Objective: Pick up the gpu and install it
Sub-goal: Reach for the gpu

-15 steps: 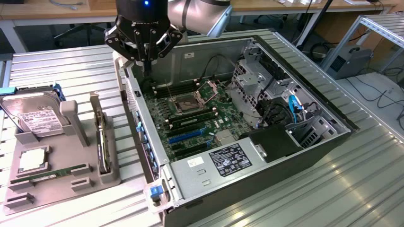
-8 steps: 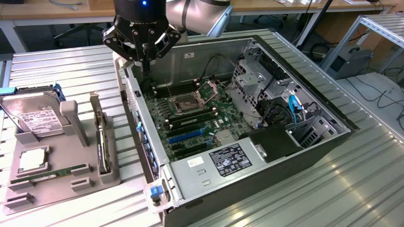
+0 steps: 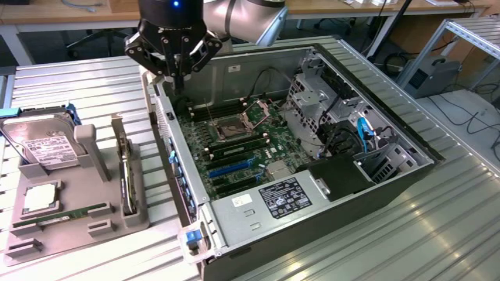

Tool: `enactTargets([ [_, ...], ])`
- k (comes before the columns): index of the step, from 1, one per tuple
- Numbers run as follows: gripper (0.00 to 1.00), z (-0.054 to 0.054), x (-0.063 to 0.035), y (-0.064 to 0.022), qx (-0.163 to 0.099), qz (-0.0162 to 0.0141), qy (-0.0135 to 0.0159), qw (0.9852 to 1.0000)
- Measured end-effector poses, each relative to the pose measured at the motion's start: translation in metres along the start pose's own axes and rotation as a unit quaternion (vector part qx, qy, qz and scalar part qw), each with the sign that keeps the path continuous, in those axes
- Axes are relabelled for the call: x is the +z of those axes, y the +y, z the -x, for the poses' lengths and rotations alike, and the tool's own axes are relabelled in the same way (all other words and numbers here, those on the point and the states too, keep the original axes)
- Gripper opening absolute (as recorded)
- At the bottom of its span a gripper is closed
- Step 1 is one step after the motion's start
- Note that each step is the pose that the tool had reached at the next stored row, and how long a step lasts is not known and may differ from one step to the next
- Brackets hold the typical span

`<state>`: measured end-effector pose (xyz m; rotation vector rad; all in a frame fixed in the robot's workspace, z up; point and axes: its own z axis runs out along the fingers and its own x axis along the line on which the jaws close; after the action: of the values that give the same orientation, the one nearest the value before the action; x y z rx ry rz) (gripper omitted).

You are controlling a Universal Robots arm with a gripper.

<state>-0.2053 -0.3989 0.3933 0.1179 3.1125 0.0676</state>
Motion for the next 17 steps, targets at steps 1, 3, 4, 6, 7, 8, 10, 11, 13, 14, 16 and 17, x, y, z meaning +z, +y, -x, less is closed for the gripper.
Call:
enactTargets([
  [1,0.11,-0.0003,0.0,0.0,0.0,0.0,0.0,1.0],
  [3,0.11,-0.0009,0.0,-0.0001,0.0,0.0,0.0,1.0],
  [4,0.11,-0.0012,0.0,-0.0001,0.0,0.0,0.0,1.0],
  [6,0.11,-0.0019,-0.0001,-0.0001,0.0,0.0,0.0,1.0],
  [7,0.11,-0.0022,0.0,-0.0002,0.0,0.0,0.0,1.0],
  [8,0.11,-0.0028,-0.0001,-0.0002,0.0,0.0,0.0,1.0],
  [10,0.11,-0.0034,-0.0001,-0.0003,0.0,0.0,0.0,1.0],
  [11,0.11,-0.0039,-0.0001,-0.0003,0.0,0.0,0.0,1.0],
  [13,0.11,-0.0046,-0.0001,-0.0003,0.0,0.0,0.0,1.0],
  [14,0.11,-0.0049,-0.0001,-0.0004,0.0,0.0,0.0,1.0],
  [16,0.11,-0.0059,-0.0002,-0.0004,0.0,0.0,0.0,1.0],
  [17,0.11,-0.0062,-0.0002,-0.0005,0.0,0.0,0.0,1.0],
])
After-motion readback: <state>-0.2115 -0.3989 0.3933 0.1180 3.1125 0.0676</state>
